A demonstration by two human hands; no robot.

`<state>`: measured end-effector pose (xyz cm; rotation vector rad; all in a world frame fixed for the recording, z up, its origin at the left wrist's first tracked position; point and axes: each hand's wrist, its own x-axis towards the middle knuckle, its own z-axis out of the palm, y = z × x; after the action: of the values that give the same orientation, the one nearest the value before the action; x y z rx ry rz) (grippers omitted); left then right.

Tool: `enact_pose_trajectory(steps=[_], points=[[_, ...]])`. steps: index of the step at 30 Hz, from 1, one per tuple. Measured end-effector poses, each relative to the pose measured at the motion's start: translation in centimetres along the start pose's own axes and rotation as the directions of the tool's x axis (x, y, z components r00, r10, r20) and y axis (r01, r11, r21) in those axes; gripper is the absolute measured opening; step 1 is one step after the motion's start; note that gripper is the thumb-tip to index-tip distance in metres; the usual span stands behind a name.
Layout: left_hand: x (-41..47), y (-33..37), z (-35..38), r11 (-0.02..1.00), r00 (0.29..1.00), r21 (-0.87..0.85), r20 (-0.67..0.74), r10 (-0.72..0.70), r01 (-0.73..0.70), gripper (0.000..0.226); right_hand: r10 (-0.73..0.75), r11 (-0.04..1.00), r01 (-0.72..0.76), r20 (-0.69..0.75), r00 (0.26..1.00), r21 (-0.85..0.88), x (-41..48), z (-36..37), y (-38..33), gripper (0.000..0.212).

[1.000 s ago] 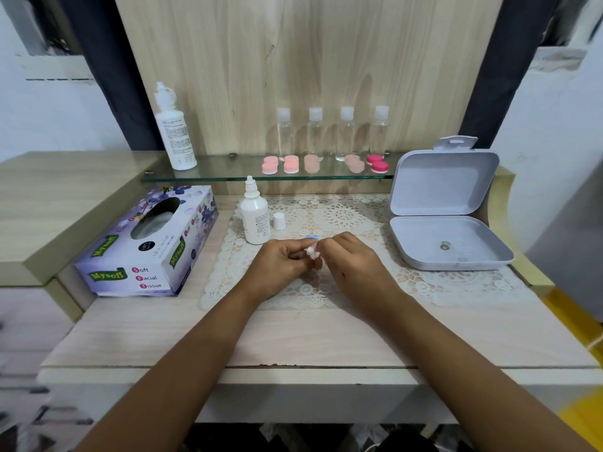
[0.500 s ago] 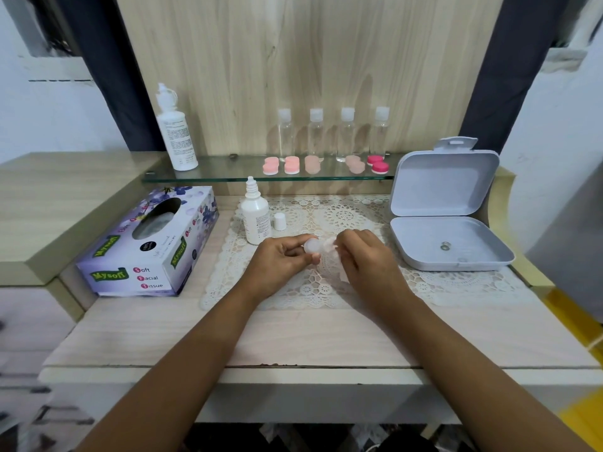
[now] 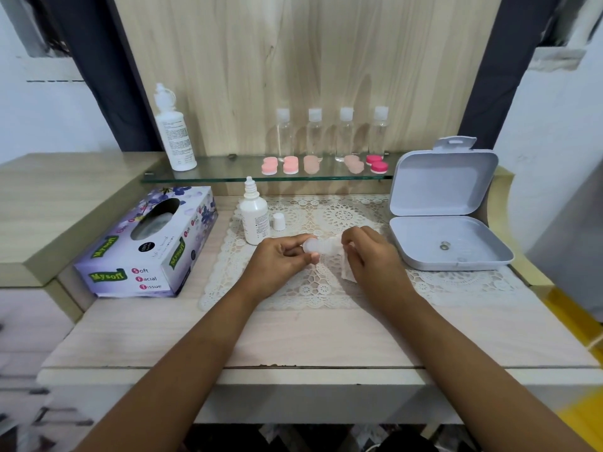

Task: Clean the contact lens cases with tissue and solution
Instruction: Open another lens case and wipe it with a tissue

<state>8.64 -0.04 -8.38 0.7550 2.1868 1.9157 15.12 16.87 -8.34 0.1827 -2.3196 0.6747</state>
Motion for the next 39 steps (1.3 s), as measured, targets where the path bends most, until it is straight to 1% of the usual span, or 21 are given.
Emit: enact_pose_trajectory(steps=[3,5,7,9,12,14,16,18,20,22,26,29,33,36,38,39], points=[[0.1,0.0,-0.1,0.999,1.000,0.038,-0.010,0.029,-0.029,0.038,0.090,0.996,-0.090,-0.036,0.995,-0.002,0.3,0.1,0.5,0.022],[0.1,0.0,-0.1,0.997,0.998,0.051,-0.013,0.055,-0.054,0.035,0.134,0.991,-0.133,-0.032,0.990,0.032,0.6,0.1,0.4,0.027],[0.2,0.0,-0.1,0.995,0.997,0.055,-0.008,0.079,-0.079,0.033,0.191,0.978,-0.193,0.030,0.981,0.075,0.7,0.0,0.0,0.029],[0.2,0.1,-0.1,0.994,0.995,0.056,-0.001,0.097,-0.097,0.032,0.208,0.966,-0.223,0.123,0.970,0.127,0.6,0.0,-0.2,0.026],[0.1,0.2,-0.2,0.992,0.994,0.066,0.021,0.107,-0.108,0.031,0.167,0.973,-0.191,0.173,0.971,0.130,0.4,0.1,-0.1,0.021],[0.1,0.1,-0.1,0.991,0.995,0.085,0.034,0.099,-0.101,0.027,0.115,0.983,-0.132,0.135,0.984,0.127,0.3,0.1,0.0,0.015],[-0.1,0.1,0.1,0.981,0.994,0.161,0.025,0.108,-0.110,0.020,0.042,0.993,-0.053,0.105,0.994,0.103,0.1,0.2,0.3,0.011],[-0.2,-0.1,0.2,0.929,0.990,0.343,0.014,0.144,-0.140,0.022,0.006,0.996,-0.017,0.133,0.991,0.083,0.0,0.3,0.6,0.012],[-0.1,-0.4,0.1,0.822,0.983,0.545,0.029,0.180,-0.166,0.036,0.014,0.998,-0.023,0.155,0.988,0.057,-0.2,0.3,0.7,0.015],[0.0,-0.9,-0.1,0.720,0.979,0.671,0.048,0.199,-0.179,0.045,0.030,0.999,-0.033,0.171,0.985,0.015,-0.3,0.2,0.5,0.020],[0.2,-1.5,-0.4,0.660,0.984,0.733,0.074,0.163,-0.164,0.034,0.087,0.988,-0.054,0.227,0.970,-0.147,-0.7,-0.4,-0.2,0.048],[0.3,-1.5,-0.4,0.641,0.985,0.751,0.078,0.152,-0.158,0.031,0.134,0.974,-0.078,0.261,0.956,-0.214,-0.8,-0.5,-0.1,0.058],[0.1,-1.2,-0.5,0.616,0.988,0.774,0.080,0.136,-0.147,0.045,0.174,0.964,-0.109,0.263,0.949,-0.244,-0.7,-0.3,0.3,0.051],[0.0,-1.2,-0.6,0.559,0.991,0.819,0.077,0.112,-0.127,0.056,0.181,0.967,-0.129,0.235,0.955,-0.219,-0.6,-0.3,0.5,0.044],[-0.1,-1.4,-0.6,0.546,0.992,0.829,0.081,0.100,-0.123,0.055,0.174,0.968,-0.127,0.217,0.961,-0.216,-0.6,-0.2,0.6,0.036],[-0.1,-1.5,-0.6,0.551,0.992,0.826,0.079,0.099,-0.121,0.052,0.170,0.967,-0.122,0.211,0.963,-0.222,-0.6,-0.2,0.7,0.029]])
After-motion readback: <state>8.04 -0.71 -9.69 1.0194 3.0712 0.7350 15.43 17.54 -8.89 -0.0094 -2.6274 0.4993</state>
